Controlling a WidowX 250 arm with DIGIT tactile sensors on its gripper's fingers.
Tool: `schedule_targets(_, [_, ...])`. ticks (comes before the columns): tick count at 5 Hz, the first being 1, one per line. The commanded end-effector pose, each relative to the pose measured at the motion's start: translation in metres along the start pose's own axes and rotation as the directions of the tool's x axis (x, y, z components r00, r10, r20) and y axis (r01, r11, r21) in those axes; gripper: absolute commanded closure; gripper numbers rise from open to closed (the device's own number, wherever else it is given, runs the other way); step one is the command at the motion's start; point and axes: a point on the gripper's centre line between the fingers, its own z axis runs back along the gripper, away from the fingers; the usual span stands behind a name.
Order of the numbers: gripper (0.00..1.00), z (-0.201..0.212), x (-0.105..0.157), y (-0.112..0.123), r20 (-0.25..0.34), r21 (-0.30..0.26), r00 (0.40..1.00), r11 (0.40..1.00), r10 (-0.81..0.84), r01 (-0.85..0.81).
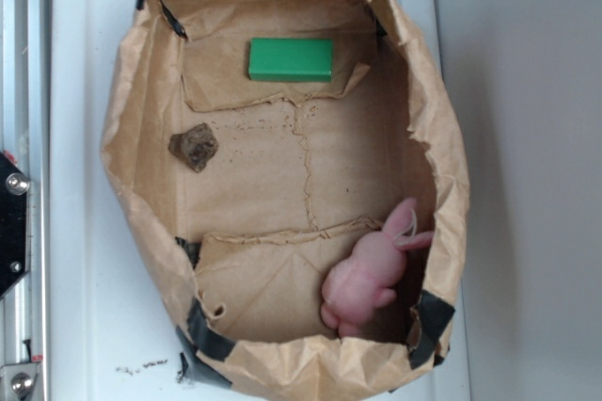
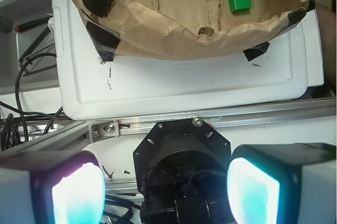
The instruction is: Grab the green block.
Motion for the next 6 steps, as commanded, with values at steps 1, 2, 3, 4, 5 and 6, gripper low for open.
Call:
schedule_targets(1, [0.0, 0.0, 0.0, 0.0, 0.0, 0.0, 1.0, 1.0, 0.0, 0.0])
schedule_targets(2, [0.0, -0.019, 0.048, 0.003, 0.021, -0.028, 1.0, 1.0, -0.007, 0.008])
schedule_targets(3, [0.0, -0.04, 0.096, 0.008, 0.065, -0.02, 0.997, 0.999, 0.037, -0.036])
schedule_targets(4, [0.0, -0.057, 0.131, 0.013, 0.09, -0.05, 0.995, 0.998, 0.037, -0.033])
schedule_targets(5, [0.0, -0.074, 0.14, 0.017, 0.119, -0.061, 0.993, 0.998, 0.005, 0.003])
schedule_targets(6, [0.0, -0.095, 0.124, 0.024, 0.157, -0.051, 0.982, 0.992, -0.102, 0.111])
